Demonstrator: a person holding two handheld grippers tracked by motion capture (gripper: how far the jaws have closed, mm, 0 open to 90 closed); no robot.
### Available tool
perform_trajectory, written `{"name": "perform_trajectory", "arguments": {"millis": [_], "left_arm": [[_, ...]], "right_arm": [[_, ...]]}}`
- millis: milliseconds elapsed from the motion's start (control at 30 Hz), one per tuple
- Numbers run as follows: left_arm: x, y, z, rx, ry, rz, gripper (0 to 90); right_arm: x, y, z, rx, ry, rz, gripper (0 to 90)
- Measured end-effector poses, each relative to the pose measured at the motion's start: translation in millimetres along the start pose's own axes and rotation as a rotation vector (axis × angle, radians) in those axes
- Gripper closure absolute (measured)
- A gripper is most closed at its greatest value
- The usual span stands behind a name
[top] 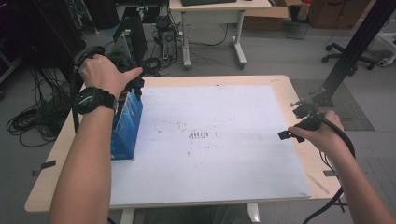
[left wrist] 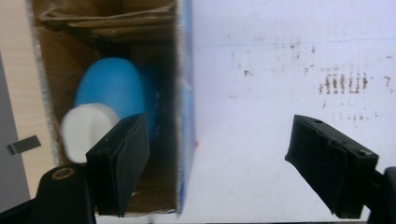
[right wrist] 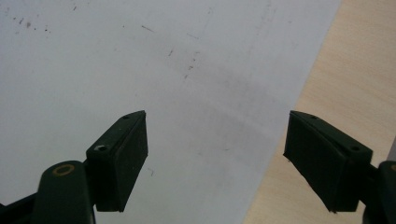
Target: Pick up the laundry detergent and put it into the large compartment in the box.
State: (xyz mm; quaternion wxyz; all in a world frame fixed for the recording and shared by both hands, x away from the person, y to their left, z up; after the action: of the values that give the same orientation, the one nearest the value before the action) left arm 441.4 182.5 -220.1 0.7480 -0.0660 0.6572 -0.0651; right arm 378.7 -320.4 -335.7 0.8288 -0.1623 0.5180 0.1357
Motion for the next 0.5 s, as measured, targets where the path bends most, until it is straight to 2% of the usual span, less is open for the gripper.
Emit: {"name": "perform_trajectory", "arguments": {"millis": [33,233,267,333,367,467,500], "left_arm": [[0.0,0.0,0.0,0.000,0.000,0.000,20.8],[8.0,-26.9,0.7,0.021,0.011,-0.014,20.5],[8.0,-26.9,0.7,0.021,0.011,-0.014,20.1],[12.4,-38.8,0.7,0.032,0.011,-0.021,20.0],[12.4,-38.8,0.7,0.032,0.011,-0.021,20.0],[19.7,-55.1,1.2,0.041,0.017,-0.029,20.0],[19.7,-55.1,1.2,0.041,0.017,-0.029,20.0]], "right_arm": [[-0.1,0.0,-0.1,0.000,0.000,0.001,21.7],[-1.1,-0.6,-0.7,-0.002,-0.001,0.002,21.7],[-0.9,-0.7,-0.6,-0.003,-0.002,0.003,21.7],[-1.2,-0.8,-0.3,-0.003,-0.002,0.003,21.7],[-1.2,-0.8,-0.3,-0.003,-0.002,0.003,21.7],[-1.1,0.8,0.7,-0.005,-0.004,0.007,21.7],[-1.1,0.8,0.7,-0.005,-0.004,0.007,21.7]]}}
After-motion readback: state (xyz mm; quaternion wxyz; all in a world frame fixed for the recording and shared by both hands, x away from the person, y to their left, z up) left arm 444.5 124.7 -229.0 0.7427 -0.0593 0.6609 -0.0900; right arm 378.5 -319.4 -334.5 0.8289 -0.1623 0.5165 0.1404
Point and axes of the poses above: each handheld gripper's, and its own axes: x roughly forward along the jaws, z roughly out of its top, y roughly to its left, the point moved 2 cm from there along x, roughly forward along the jaws, and after that the axes turned 11 degrees about -z, right-handed, at the moved point
